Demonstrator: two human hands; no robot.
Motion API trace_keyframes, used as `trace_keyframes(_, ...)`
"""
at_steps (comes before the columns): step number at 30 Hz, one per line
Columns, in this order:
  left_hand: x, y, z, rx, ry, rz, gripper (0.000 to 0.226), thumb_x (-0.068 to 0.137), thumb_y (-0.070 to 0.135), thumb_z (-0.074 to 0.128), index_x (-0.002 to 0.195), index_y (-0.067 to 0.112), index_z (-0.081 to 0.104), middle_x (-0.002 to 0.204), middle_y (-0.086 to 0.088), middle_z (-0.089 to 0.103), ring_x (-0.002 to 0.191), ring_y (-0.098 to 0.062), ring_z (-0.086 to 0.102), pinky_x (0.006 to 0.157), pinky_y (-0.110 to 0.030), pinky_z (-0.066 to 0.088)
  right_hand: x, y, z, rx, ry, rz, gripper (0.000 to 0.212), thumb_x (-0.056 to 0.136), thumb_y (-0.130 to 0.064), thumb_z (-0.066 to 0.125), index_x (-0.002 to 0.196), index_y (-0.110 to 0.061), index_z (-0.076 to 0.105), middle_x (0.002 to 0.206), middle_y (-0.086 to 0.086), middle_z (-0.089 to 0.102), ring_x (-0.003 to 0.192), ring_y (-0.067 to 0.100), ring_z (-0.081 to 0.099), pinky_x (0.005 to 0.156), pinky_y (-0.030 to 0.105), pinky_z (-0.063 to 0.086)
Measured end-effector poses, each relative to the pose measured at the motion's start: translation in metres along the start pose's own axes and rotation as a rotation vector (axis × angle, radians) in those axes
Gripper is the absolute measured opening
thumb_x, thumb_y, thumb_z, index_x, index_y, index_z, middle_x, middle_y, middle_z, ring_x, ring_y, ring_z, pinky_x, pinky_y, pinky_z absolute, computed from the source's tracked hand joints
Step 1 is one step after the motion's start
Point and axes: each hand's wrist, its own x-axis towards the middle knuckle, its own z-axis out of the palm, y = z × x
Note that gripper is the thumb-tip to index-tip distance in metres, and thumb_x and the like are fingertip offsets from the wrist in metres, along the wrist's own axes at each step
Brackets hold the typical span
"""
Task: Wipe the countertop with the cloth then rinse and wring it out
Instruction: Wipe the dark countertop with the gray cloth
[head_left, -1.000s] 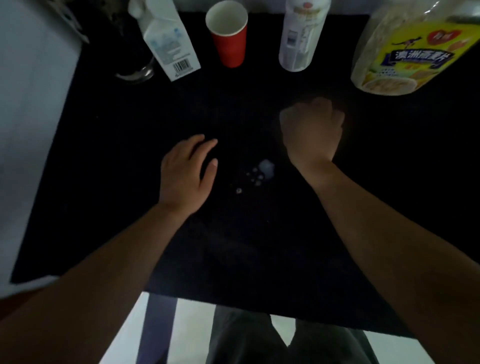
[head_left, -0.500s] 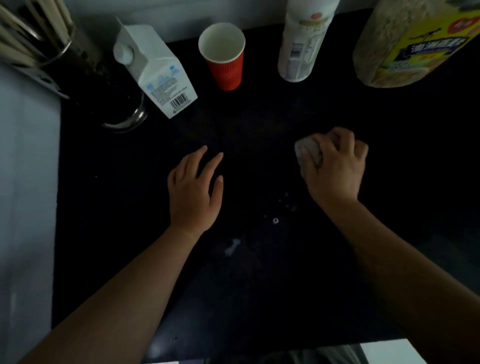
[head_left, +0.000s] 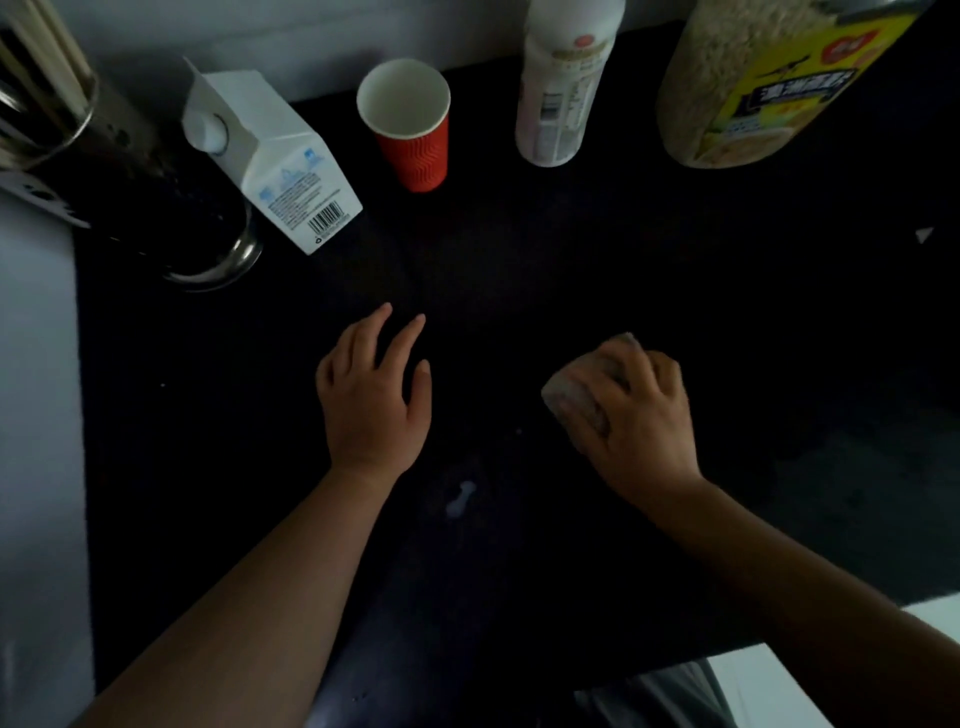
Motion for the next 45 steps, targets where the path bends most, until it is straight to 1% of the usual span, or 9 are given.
trace_keyframes(6,0.001,0.000,-0.001,0.001,0.020,0.009,0.046,0.090,0.038,0.041,0.134,0.028,0.049,0.147,-0.002,0.041,0.135,-0.026,0.035,0.105,-0.050,0.029,0.106,-0.023,0.015,0.016,0.103,0.234,0.041,0.088,-0.047,0.047,0.122,-0.026,0.056,0.136,0.007,0.043,0.115,0.039,0.039,0.092,0.045,0.041)
trace_keyframes(10,0.002,-0.001,0.000,-0.012,0.035,0.006,0.045,0.089,0.037,0.046,0.132,0.027,0.052,0.144,-0.004,0.045,0.132,-0.027,0.039,0.103,-0.049,0.032,0.089,-0.052,0.023,0.043,0.044,0.046,0.038,0.086,-0.042,0.052,0.120,-0.025,0.056,0.133,0.006,0.044,0.112,0.037,0.041,0.088,0.044,0.042)
trace_keyframes(14,0.000,-0.006,-0.003,-0.113,0.019,0.062,0.043,0.088,0.037,0.051,0.127,0.019,0.059,0.140,-0.008,0.049,0.128,-0.028,0.045,0.103,-0.050,0.039,-0.003,-0.051,0.017,0.079,-0.092,-0.211,0.037,0.081,-0.043,0.043,0.112,-0.028,0.055,0.128,0.001,0.044,0.106,0.030,0.040,0.083,0.042,0.046)
trace_keyframes(18,-0.044,0.002,-0.020,-0.190,-0.007,-0.067,0.048,0.090,0.043,0.046,0.132,0.021,0.053,0.142,-0.002,0.045,0.133,-0.020,0.037,0.111,-0.043,0.032,-0.064,-0.012,0.001,0.057,-0.098,-0.310,0.036,0.077,-0.046,0.045,0.106,-0.029,0.059,0.122,-0.002,0.042,0.104,0.028,0.039,0.078,0.043,0.050)
trace_keyframes(21,-0.099,0.002,-0.028,-0.108,0.058,-0.165,0.048,0.090,0.043,0.044,0.130,0.019,0.055,0.142,-0.004,0.046,0.132,-0.023,0.040,0.110,-0.042,0.031,-0.049,0.004,-0.003,0.051,-0.113,-0.301,0.036,0.080,-0.044,0.049,0.110,-0.026,0.059,0.124,0.002,0.044,0.103,0.032,0.040,0.078,0.046,0.049)
trace_keyframes(26,-0.181,0.008,-0.017,0.026,0.162,-0.574,0.054,0.088,0.045,0.037,0.134,0.020,0.051,0.146,-0.010,0.042,0.133,-0.033,0.038,0.109,-0.056,0.029,0.006,-0.041,0.008,0.052,-0.140,-0.118,0.037,0.090,-0.043,0.049,0.123,-0.027,0.051,0.139,0.003,0.034,0.118,0.034,0.034,0.096,0.044,0.037)
trace_keyframes(35,-0.192,0.009,-0.004,0.098,0.210,-0.609,0.052,0.089,0.044,0.035,0.137,0.025,0.047,0.148,-0.005,0.040,0.136,-0.029,0.034,0.109,-0.053,0.026,-0.052,-0.038,0.012,0.140,-0.176,-0.374,0.033,0.090,-0.049,0.049,0.116,-0.030,0.057,0.135,-0.001,0.041,0.116,0.031,0.039,0.095,0.044,0.042)
trace_keyframes(41,-0.191,0.006,-0.002,0.083,0.248,-0.620,0.051,0.087,0.043,0.037,0.135,0.027,0.048,0.147,-0.002,0.041,0.135,-0.026,0.035,0.109,-0.051,0.028,-0.041,-0.040,0.015,0.146,-0.075,-0.198,0.035,0.090,-0.047,0.049,0.115,-0.027,0.061,0.133,0.002,0.044,0.114,0.032,0.040,0.091,0.046,0.042)
trace_keyframes(45,-0.190,0.007,-0.003,0.081,0.270,-0.622,0.051,0.086,0.042,0.039,0.133,0.027,0.050,0.146,-0.002,0.042,0.135,-0.025,0.036,0.108,-0.049,0.028,-0.009,-0.100,0.032,0.167,-0.194,-0.250,0.037,0.092,-0.050,0.043,0.120,-0.029,0.056,0.140,0.000,0.035,0.119,0.029,0.034,0.097,0.043,0.037)
